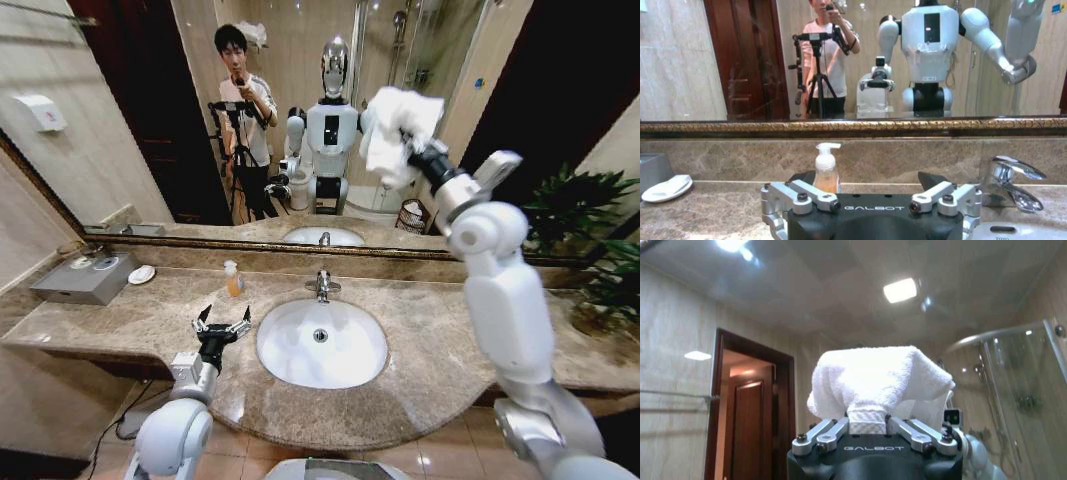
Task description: Pick up the towel from the sink counter and wipe the mirror surface.
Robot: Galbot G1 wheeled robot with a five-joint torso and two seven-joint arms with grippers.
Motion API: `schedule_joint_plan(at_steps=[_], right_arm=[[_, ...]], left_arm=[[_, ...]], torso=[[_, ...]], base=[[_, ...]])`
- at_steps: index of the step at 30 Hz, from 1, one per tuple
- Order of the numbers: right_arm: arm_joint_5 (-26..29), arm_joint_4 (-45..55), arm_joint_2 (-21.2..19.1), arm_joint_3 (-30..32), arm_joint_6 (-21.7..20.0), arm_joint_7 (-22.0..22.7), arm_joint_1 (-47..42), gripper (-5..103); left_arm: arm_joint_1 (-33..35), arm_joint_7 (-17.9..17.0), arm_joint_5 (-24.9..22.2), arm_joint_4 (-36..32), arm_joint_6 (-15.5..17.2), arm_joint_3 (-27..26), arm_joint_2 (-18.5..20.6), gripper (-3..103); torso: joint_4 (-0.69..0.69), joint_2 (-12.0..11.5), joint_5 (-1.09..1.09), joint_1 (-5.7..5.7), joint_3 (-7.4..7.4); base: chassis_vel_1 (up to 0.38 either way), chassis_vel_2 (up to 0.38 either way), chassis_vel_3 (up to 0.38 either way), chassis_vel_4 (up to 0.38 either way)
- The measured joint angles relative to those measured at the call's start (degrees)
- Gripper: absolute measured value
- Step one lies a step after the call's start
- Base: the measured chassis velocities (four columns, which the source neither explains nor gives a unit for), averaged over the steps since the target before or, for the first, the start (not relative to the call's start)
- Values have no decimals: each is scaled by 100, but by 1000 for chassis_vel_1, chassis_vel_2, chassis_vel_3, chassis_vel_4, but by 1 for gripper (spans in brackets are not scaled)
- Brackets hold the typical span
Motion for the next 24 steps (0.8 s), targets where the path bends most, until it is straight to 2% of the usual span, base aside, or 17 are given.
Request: schedule_joint_plan(at_steps=[5, 9, 10, 17, 24], right_arm=[[-215, -68, 85, 37, 26, -151, -586, 13], [-570, 2, 267, 241, 161, -365, -1552, 13], [-570, 2, 267, 241, 161, -365, -1552, 13], [-914, 768, 578, 422, 510, -386, -2907, 13], [-1415, 820, 755, 424, 612, -576, -3124, 13]], left_arm=[[-1, 0, 0, 0, 0, 0, -1, 100], [1, 0, 0, 0, 0, 0, 1, 100], [1, 0, 0, 0, 0, 0, 1, 100], [0, 0, 0, 0, 0, 0, 0, 100], [0, 0, 0, 0, 0, 0, 0, 100]], torso=[[0, 0, 2, 0, 1], [1, 0, 2, 1, 1], [1, 0, 2, 1, 1], [0, 0, -2, -1, -1], [1, 0, -1, -1, 0]], base=[[0, 0, 0, 0], [0, 0, 0, 0], [0, 0, 0, 0], [0, 0, 0, 0], [0, 0, 0, 0]])
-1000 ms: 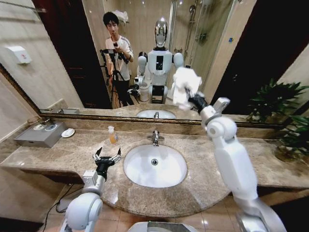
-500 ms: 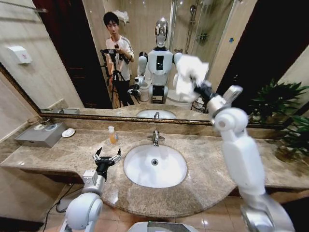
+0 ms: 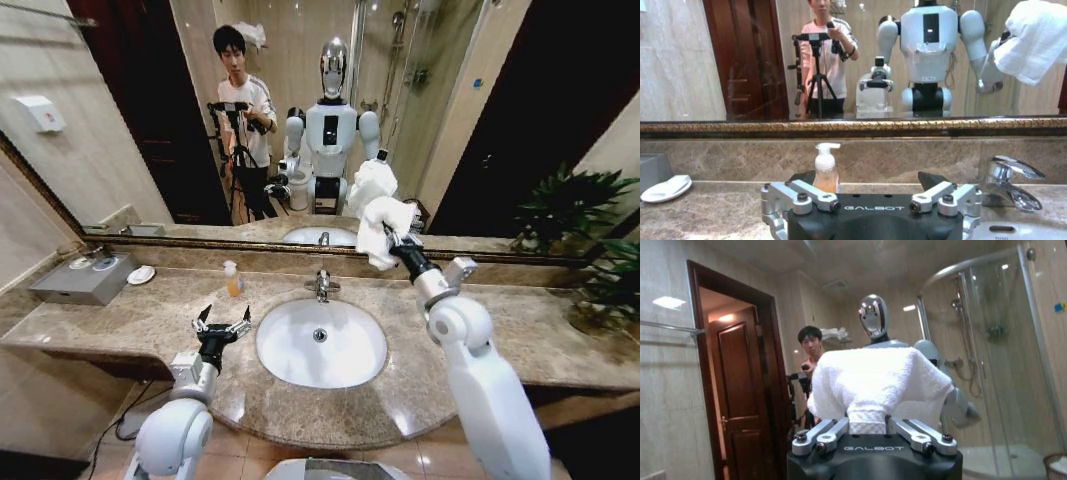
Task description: Pick up the towel from the sink counter and wipe the mirror surface.
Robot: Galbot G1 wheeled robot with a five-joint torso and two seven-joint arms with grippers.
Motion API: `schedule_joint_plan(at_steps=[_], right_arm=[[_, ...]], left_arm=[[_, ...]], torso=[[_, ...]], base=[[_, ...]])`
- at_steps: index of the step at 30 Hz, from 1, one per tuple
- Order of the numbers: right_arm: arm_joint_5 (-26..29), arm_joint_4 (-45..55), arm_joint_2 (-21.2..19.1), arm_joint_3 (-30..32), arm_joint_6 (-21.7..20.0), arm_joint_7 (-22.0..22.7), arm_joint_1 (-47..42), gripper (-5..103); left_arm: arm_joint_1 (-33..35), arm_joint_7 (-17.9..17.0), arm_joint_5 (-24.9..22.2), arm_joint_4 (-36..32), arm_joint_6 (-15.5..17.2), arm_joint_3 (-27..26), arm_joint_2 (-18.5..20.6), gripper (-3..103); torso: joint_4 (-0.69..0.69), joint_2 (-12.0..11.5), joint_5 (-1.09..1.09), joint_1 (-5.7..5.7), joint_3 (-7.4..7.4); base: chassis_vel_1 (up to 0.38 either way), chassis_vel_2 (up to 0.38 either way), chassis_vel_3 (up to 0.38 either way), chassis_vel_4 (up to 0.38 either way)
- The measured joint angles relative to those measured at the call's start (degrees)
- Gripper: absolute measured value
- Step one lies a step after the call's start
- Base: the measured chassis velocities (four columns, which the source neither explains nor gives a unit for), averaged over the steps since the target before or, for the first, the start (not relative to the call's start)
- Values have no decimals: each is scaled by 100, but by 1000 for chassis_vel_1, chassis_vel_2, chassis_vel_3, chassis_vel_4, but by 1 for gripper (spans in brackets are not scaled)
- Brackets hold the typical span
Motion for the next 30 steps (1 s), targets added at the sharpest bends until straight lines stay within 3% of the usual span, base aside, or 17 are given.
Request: schedule_joint_plan(at_steps=[30], right_arm=[[-318, 56, 163, -259, -43, -252, 51, 13]], left_arm=[[0, 0, 0, 0, 0, 0, 0, 100]], torso=[[1, 0, 2, 2, 1]], base=[[56, 55, -56, -57]])
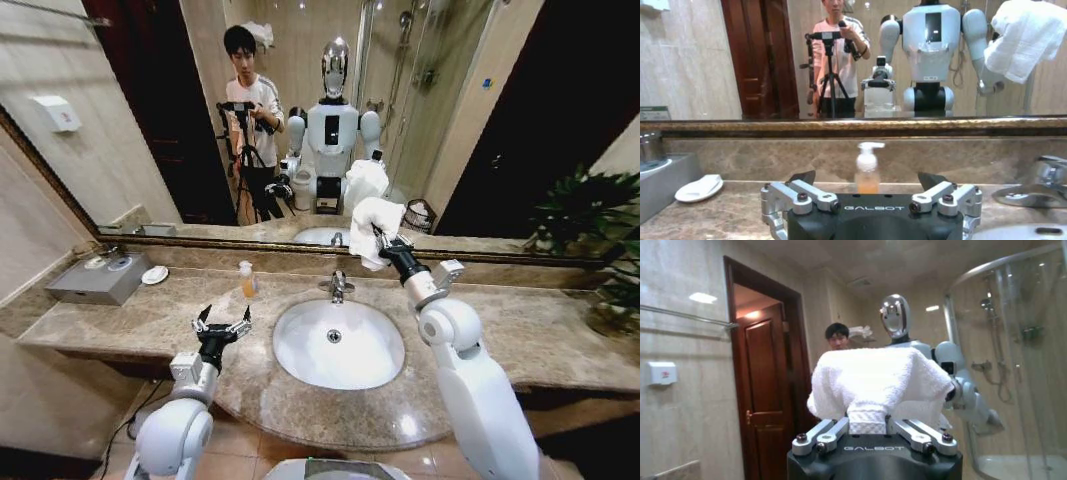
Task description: Pick up the towel from the sink counter and wipe the mirror surface.
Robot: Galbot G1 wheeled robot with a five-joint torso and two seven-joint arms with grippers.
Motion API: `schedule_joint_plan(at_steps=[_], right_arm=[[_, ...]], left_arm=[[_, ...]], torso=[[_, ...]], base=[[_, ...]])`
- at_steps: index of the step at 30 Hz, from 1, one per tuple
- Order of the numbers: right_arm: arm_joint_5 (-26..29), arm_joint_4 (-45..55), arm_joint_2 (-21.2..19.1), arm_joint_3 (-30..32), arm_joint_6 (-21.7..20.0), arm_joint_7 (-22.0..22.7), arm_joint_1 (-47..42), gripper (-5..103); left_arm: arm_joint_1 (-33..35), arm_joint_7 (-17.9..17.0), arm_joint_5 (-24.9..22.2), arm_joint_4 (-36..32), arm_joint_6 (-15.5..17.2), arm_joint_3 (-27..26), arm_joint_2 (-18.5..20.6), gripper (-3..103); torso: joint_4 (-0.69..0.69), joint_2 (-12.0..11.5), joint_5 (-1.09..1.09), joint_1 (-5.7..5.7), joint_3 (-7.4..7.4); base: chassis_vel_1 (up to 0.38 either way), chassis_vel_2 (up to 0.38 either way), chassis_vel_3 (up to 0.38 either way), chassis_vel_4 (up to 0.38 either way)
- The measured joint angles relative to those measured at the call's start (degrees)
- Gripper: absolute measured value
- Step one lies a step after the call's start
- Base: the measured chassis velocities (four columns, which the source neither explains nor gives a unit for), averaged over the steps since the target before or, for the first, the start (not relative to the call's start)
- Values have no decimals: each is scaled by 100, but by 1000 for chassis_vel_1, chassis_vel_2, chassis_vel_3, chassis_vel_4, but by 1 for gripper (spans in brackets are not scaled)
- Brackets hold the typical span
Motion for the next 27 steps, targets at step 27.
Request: schedule_joint_plan(at_steps=[27], right_arm=[[1087, -753, -279, -794, -481, 962, 2777, 13]], left_arm=[[0, 0, 0, 0, 0, 0, -1, 100]], torso=[[0, 0, -3, 0, 0]], base=[[58, 45, -49, -52]])
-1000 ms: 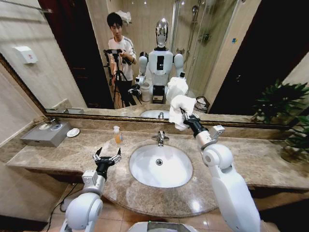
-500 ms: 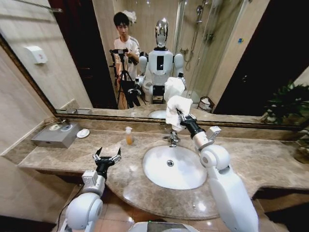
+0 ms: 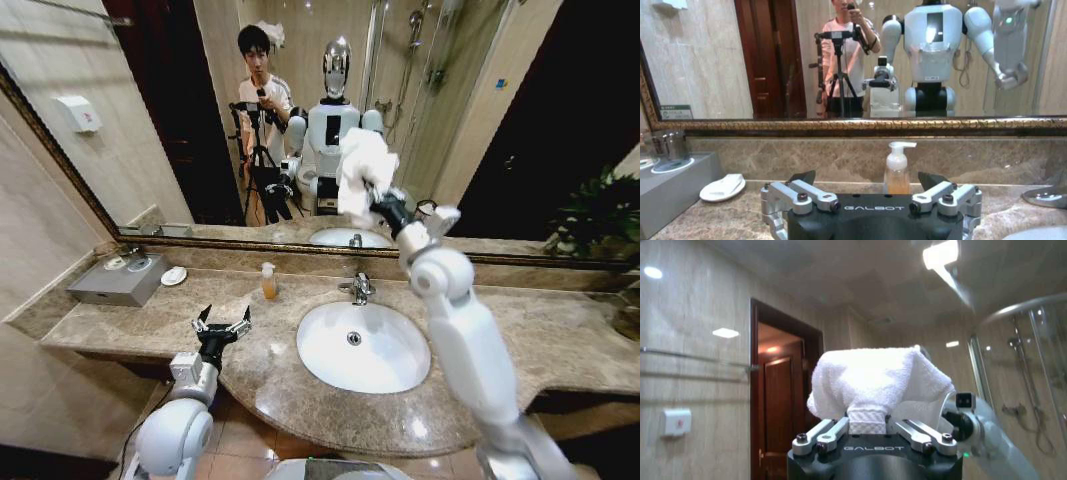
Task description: Pick up the towel from the sink counter and wipe the mirror surface.
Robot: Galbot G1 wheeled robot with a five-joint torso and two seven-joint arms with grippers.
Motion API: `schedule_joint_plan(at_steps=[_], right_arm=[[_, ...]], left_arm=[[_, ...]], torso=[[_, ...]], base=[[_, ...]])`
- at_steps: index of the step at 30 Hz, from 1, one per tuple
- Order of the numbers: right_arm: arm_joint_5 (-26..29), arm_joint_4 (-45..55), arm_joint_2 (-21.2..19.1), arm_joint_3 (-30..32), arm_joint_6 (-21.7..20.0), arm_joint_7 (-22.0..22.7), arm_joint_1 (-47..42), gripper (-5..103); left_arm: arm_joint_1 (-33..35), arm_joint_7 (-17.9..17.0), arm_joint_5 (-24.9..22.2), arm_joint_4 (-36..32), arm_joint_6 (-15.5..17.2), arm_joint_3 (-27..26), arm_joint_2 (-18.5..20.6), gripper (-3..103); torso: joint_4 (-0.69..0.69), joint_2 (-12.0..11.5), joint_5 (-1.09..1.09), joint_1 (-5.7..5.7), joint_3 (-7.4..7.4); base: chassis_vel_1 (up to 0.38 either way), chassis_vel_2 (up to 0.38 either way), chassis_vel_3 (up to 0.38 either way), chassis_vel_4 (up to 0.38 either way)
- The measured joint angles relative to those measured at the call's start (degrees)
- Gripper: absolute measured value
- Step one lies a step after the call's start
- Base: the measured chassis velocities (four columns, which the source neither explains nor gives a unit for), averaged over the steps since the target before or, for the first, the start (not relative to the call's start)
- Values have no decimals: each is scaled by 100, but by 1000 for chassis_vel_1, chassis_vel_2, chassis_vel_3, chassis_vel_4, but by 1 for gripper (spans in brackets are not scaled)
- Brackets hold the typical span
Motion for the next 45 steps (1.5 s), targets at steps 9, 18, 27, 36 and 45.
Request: schedule_joint_plan(at_steps=[9, 18, 27, 36, 45], right_arm=[[-217, -406, 228, -216, 27, -111, -287, 13], [-345, -465, 349, -368, 82, -103, -362, 13], [11, -439, 21, -285, 16, -14, 711, 13], [66, -649, 7, -355, -7, 68, 438, 13], [-44, -711, 96, -405, 26, 133, -129, 13]], left_arm=[[0, 0, 0, 0, 0, 0, 0, 100], [0, 0, 0, 0, 0, 0, 1, 100], [0, 0, 0, 0, 0, 0, 1, 100], [0, 0, 0, 0, 0, 0, 1, 100], [0, 0, 0, 0, 0, 0, 1, 100]], torso=[[-3, 0, 3, 0, 0], [-1, 0, 2, -2, 0], [-2, 0, 2, 0, 0], [-1, 0, 3, -1, 0], [-2, 0, 3, -1, 0]], base=[[0, 0, 0, 0], [0, 0, 0, 0], [0, 0, 0, 0], [0, 0, 0, 0], [0, 0, 0, 0]])
